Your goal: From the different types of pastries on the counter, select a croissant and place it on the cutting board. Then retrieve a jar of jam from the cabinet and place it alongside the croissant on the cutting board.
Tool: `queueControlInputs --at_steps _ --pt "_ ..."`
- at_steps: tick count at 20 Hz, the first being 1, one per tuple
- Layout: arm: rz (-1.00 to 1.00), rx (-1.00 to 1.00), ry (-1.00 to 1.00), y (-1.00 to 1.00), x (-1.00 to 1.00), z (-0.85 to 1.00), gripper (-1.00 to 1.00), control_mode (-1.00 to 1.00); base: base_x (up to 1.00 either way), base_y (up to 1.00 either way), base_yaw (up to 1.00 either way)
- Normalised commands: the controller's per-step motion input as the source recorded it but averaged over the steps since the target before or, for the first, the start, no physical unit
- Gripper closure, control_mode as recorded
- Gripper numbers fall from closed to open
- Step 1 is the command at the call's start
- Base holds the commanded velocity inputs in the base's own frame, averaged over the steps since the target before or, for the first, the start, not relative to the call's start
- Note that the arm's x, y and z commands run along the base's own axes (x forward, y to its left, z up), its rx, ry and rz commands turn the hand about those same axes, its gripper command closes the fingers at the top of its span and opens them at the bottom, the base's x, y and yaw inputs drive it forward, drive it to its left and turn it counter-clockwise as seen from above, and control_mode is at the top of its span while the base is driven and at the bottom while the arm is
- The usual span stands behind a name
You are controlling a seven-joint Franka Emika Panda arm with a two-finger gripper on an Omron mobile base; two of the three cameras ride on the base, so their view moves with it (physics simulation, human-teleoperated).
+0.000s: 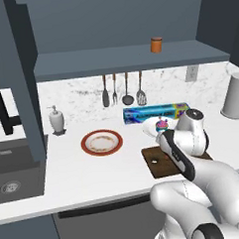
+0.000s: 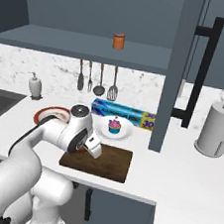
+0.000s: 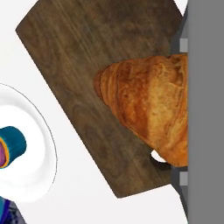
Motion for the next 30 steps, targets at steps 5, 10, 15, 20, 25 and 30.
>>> queueControlInputs --at_steps 5,10,15,20,25,30 --pt "0.00 0.00 0.00 0.04 0.00 -0.22 1.00 -1.00 0.00 0.00 0.00" --pt "0.00 0.00 0.01 0.03 0.00 -0.16 1.00 -1.00 0.00 0.00 0.00" --pt "0.00 0.00 0.08 0.19 0.03 -0.37 -1.00 -1.00 0.00 0.00 0.00" --pt "0.00 0.00 0.02 0.01 0.02 -0.07 -1.00 -1.00 0.00 0.00 0.00" --pt "0.00 0.00 0.00 -0.11 0.14 -0.02 -1.00 -1.00 0.00 0.00 0.00" --pt "0.00 0.00 0.00 -0.08 0.18 -0.09 -1.00 -1.00 0.00 0.00 0.00"
